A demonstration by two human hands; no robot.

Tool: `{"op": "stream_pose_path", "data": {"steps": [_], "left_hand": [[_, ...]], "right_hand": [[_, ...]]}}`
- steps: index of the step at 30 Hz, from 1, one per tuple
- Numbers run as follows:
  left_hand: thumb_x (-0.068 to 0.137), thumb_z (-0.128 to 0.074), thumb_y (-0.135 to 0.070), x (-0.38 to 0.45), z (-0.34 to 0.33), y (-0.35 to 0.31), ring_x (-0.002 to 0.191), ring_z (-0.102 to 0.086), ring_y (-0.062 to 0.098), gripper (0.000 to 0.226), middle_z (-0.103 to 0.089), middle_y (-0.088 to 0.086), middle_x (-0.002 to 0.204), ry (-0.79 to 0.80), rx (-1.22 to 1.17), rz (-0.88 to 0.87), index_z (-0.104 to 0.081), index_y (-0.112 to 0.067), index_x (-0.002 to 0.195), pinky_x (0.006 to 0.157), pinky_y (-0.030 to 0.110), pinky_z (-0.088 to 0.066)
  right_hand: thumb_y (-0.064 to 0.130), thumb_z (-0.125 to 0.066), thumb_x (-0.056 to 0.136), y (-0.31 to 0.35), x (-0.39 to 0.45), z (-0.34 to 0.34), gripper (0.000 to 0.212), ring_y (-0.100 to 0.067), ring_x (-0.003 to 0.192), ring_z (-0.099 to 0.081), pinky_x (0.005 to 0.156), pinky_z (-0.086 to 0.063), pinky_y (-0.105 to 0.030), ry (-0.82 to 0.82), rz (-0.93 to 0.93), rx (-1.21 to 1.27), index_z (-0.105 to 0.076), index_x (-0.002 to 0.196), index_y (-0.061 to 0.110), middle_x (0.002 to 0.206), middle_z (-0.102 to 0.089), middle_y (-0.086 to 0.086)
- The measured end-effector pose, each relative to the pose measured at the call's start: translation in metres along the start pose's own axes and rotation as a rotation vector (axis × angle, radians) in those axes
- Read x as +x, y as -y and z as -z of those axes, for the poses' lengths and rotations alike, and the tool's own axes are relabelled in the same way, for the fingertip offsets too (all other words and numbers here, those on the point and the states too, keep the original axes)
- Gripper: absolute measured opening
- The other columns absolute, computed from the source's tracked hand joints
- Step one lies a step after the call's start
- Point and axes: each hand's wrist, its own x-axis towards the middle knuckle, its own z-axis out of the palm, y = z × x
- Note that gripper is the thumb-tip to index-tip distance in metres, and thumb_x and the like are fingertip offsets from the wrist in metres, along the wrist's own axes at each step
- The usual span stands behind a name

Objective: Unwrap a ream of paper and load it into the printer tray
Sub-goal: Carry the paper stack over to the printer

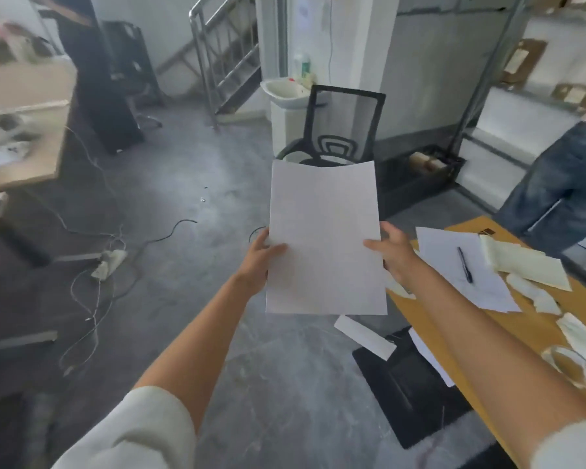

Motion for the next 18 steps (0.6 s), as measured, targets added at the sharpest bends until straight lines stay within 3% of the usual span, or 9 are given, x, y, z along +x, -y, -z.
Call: {"op": "stream_pose_path", "data": {"steps": [4,8,12,16,18], "left_hand": [[0.076,-0.061,-0.013,0.004,0.076,-0.012,0.081,-0.067,0.022,0.042,-0.066,0.009,0.101,-0.138,-0.020,-0.018,-0.053,-0.019,0.116,0.074,0.036,-0.055],[0.072,-0.061,-0.011,0.005,0.144,-0.021,0.078,-0.066,0.021,0.034,-0.067,0.006,0.095,-0.348,-0.063,-0.032,-0.058,-0.023,0.103,0.076,0.037,-0.054],[0.067,-0.060,-0.010,0.011,0.213,-0.033,0.078,-0.066,0.021,0.052,-0.066,0.006,0.098,-0.536,-0.105,-0.037,-0.051,-0.013,0.118,0.066,0.032,-0.057],[0.069,-0.059,-0.010,0.028,0.278,-0.054,0.094,-0.063,0.029,0.057,-0.062,0.008,0.113,-0.669,-0.130,-0.053,-0.047,-0.014,0.125,0.081,0.044,-0.054],[0.071,-0.058,-0.009,0.037,0.308,-0.067,0.093,-0.064,0.027,0.049,-0.063,0.007,0.112,-0.727,-0.158,-0.077,-0.049,-0.016,0.119,0.082,0.043,-0.054]], "right_hand": [[-0.013,-0.052,0.084,0.009,0.058,-0.079,0.043,-0.026,0.083,-0.059,0.065,-0.054,-0.023,0.167,0.016,-0.025,-0.047,0.126,-0.006,0.112,-0.057,-0.017],[-0.012,-0.055,0.083,0.010,0.115,-0.167,0.043,-0.032,0.092,-0.059,0.082,-0.051,-0.041,0.325,-0.017,-0.060,-0.048,0.125,-0.006,0.116,-0.058,-0.025],[-0.010,-0.055,0.083,0.016,0.168,-0.258,0.029,-0.017,0.066,-0.067,0.057,-0.057,-0.026,0.499,-0.022,-0.079,-0.053,0.106,0.008,0.103,-0.060,-0.015],[-0.010,-0.056,0.083,0.024,0.224,-0.353,0.041,-0.024,0.076,-0.062,0.069,-0.054,-0.033,0.645,-0.013,-0.136,-0.049,0.123,-0.004,0.111,-0.060,-0.020],[-0.010,-0.055,0.083,0.035,0.248,-0.397,0.044,-0.022,0.078,-0.062,0.063,-0.056,-0.027,0.706,-0.010,-0.147,-0.048,0.126,-0.003,0.112,-0.060,-0.018]]}}
